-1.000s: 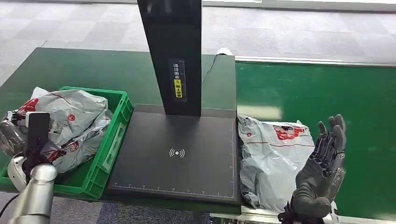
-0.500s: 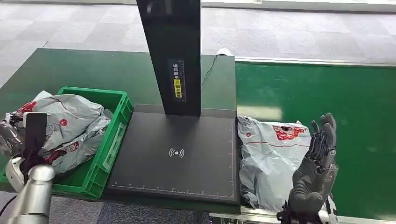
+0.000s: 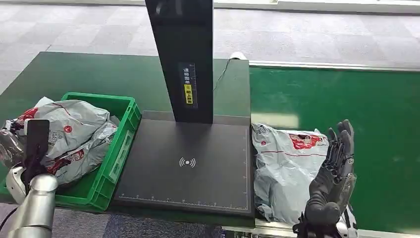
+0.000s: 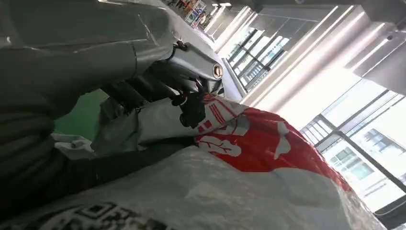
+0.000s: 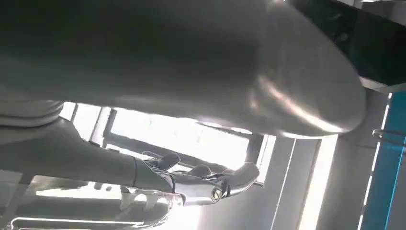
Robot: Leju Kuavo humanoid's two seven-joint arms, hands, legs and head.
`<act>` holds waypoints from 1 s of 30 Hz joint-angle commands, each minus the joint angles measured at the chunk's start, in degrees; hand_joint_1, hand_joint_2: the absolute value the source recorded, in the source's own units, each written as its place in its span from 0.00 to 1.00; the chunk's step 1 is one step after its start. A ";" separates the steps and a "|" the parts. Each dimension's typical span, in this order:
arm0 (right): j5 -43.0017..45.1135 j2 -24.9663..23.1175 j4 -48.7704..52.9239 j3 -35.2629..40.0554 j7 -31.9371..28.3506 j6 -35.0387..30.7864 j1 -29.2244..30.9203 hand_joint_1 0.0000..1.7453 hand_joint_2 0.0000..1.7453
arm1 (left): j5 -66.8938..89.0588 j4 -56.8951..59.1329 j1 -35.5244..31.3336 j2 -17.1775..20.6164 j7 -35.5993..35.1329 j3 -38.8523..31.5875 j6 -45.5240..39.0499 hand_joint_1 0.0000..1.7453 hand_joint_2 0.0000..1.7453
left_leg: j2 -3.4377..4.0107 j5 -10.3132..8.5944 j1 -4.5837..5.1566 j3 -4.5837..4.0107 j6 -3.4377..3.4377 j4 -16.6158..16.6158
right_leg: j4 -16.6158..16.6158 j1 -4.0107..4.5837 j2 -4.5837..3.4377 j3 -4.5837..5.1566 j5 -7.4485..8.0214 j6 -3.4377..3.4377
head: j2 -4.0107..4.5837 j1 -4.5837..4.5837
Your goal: Moved the parcel from conveyor to table for the left to box.
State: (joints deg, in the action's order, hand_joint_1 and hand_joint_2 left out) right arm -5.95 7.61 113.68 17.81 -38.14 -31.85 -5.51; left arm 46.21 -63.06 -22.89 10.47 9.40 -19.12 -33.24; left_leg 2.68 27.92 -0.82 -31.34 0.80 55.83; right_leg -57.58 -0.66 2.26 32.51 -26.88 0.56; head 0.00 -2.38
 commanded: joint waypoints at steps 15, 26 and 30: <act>0.80 1.24 -7.58 0.36 -1.32 -2.84 4.27 0.00 0.00 | -8.85 -7.87 3.60 -3.23 12.04 7.39 4.81 0.00 1.00 | -0.29 -0.04 -0.01 0.05 -0.06 -0.01 | 0.08 -0.02 0.00 -0.13 0.04 -0.01 | 0.00 0.02; 2.26 1.45 -8.81 0.48 -0.53 -1.97 5.38 0.00 0.00 | -8.49 -6.38 2.07 -2.31 12.37 8.69 5.86 0.00 1.00 | -0.23 -0.04 -0.01 -0.05 -0.07 0.00 | 0.06 -0.02 -0.07 0.00 0.05 -0.01 | 0.00 0.00; 3.32 2.02 -10.57 -0.08 -0.70 -2.23 6.72 0.00 0.00 | -8.37 -4.35 -0.34 -1.63 12.57 12.32 9.11 0.00 1.00 | -0.26 -0.05 -0.03 -0.07 -0.06 0.02 | 0.05 0.00 0.00 0.00 0.04 -0.01 | 0.00 0.02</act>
State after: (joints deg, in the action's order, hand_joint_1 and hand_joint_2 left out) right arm -3.98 8.92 109.22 18.23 -38.91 -33.88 -2.07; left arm 37.92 -71.91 -19.14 8.33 21.81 -11.71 -27.49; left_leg 2.63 27.92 -0.81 -31.38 0.80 55.85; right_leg -57.58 -0.69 2.30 32.54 -26.89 0.58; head 0.00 -2.36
